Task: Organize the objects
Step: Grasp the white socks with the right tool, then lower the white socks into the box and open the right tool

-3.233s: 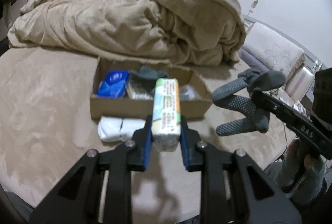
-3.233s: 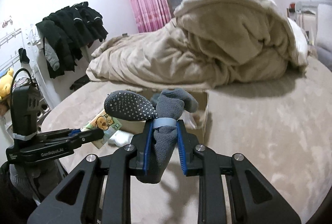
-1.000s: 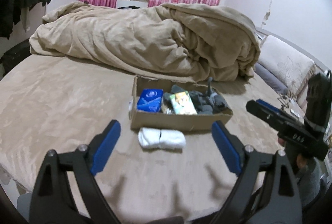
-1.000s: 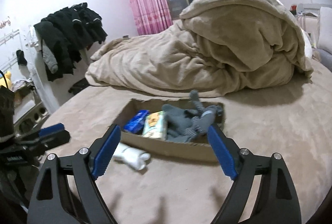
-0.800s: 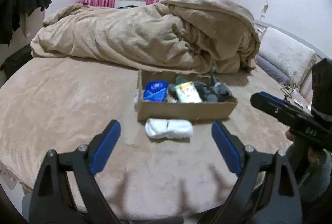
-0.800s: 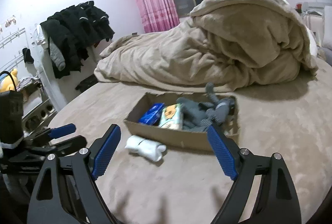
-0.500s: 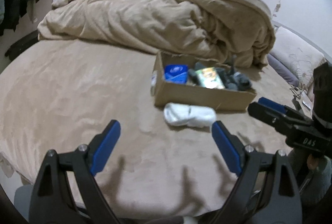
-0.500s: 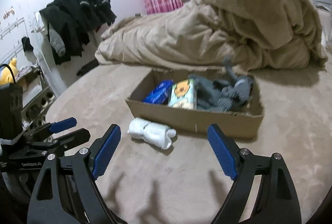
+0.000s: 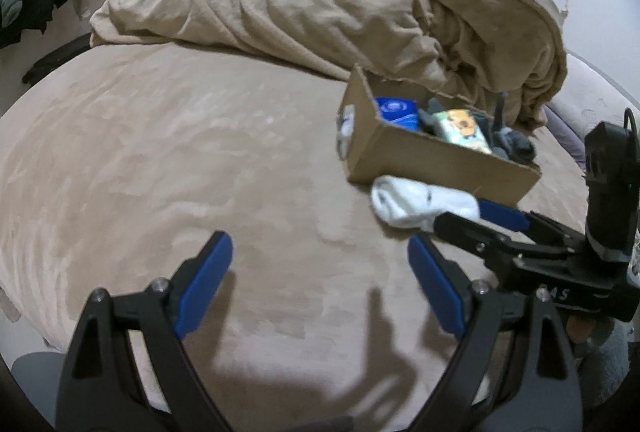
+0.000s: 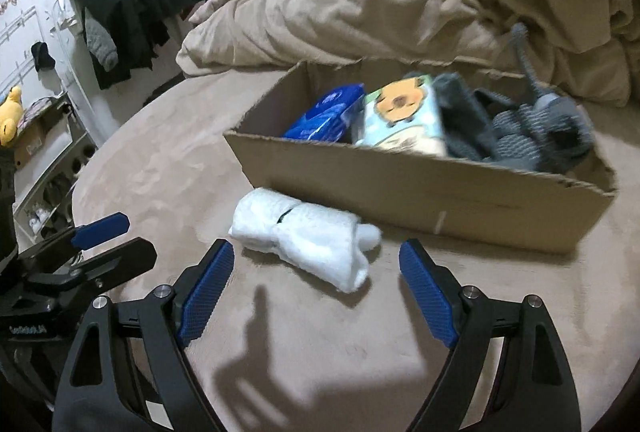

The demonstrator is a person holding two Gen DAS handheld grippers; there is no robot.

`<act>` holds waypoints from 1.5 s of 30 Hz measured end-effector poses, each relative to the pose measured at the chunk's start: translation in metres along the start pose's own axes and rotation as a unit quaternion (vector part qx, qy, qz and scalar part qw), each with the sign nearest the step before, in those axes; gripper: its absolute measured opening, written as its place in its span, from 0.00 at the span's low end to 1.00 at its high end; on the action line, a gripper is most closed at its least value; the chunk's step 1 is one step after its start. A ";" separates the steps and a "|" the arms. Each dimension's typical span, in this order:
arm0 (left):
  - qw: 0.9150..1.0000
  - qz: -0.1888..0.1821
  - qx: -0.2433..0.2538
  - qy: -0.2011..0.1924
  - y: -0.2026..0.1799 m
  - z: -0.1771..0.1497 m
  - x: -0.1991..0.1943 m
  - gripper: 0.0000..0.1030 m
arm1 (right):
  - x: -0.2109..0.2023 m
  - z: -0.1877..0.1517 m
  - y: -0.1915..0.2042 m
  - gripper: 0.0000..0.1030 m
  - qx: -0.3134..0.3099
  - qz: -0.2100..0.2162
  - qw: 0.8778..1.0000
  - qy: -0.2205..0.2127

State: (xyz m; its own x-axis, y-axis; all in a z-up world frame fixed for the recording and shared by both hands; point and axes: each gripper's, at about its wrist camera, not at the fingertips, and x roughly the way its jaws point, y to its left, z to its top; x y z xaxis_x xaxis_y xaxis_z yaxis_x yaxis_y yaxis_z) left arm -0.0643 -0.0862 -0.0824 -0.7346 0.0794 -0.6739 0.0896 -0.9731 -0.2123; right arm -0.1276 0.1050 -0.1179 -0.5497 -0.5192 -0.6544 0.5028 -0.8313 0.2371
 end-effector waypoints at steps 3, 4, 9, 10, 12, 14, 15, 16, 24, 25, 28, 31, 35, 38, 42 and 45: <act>1.000 0.005 -0.004 0.012 0.003 -0.003 0.008 0.88 | 0.009 0.001 -0.001 0.61 0.004 -0.004 1.000 0.000; 1.000 0.007 -0.004 0.015 0.003 -0.004 0.010 0.88 | 0.012 0.001 -0.003 0.51 0.006 -0.004 1.000 0.001; 1.000 0.010 0.001 0.021 0.000 -0.005 0.014 0.88 | 0.008 -0.001 -0.002 0.33 -0.005 -0.002 1.000 -0.005; 1.000 0.011 0.001 0.020 -0.001 -0.005 0.013 0.88 | 0.007 -0.001 -0.002 0.28 -0.006 -0.003 1.000 -0.006; 1.000 0.012 0.003 0.018 -0.003 -0.005 0.011 0.88 | 0.002 0.000 -0.004 0.20 -0.005 -0.001 1.000 -0.008; 1.000 0.012 0.007 0.016 -0.005 -0.005 0.008 0.88 | -0.003 0.001 -0.003 0.19 -0.006 -0.001 1.000 -0.013; 1.000 0.011 0.009 0.014 -0.007 -0.004 0.006 0.88 | -0.007 0.002 -0.003 0.19 -0.007 -0.001 1.000 -0.017; 1.000 0.011 0.011 0.011 -0.008 -0.003 0.002 0.88 | -0.013 0.003 -0.003 0.19 -0.008 -0.001 1.000 -0.022; 1.000 0.004 0.013 -0.011 -0.015 0.008 -0.022 0.88 | -0.060 0.015 0.001 0.18 -0.013 -0.002 0.998 -0.063; 1.000 0.002 0.014 -0.014 -0.016 0.010 -0.025 0.88 | -0.066 0.019 0.001 0.18 -0.014 -0.001 0.998 -0.069; 0.999 -0.007 0.021 -0.023 -0.023 0.017 -0.031 0.88 | -0.077 0.031 0.001 0.18 -0.020 -0.005 0.996 -0.085; 0.999 -0.012 0.024 -0.027 -0.028 0.026 -0.031 0.88 | -0.075 0.045 0.000 0.18 -0.026 -0.012 0.995 -0.092; 0.999 -0.014 0.020 -0.044 -0.027 0.042 -0.029 0.88 | -0.061 0.056 -0.001 0.18 -0.026 -0.007 0.996 -0.086; 0.999 -0.013 0.012 -0.044 -0.020 0.053 -0.018 0.88 | -0.046 0.062 0.001 0.19 -0.030 -0.002 0.997 -0.075; 0.999 -0.021 0.005 -0.026 -0.011 0.065 0.007 0.88 | -0.024 0.067 0.000 0.19 -0.030 0.001 0.998 -0.055; 1.000 -0.024 -0.004 -0.009 -0.007 0.064 0.022 0.88 | -0.007 0.067 -0.001 0.19 -0.033 -0.002 0.999 -0.039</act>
State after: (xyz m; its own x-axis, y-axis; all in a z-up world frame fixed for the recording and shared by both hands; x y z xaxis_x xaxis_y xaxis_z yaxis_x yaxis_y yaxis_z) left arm -0.1240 -0.0918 -0.0499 -0.7504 0.1220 -0.6496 0.0598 -0.9663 -0.2505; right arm -0.1691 0.0966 -0.0656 -0.6009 -0.5311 -0.5973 0.5414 -0.8202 0.1847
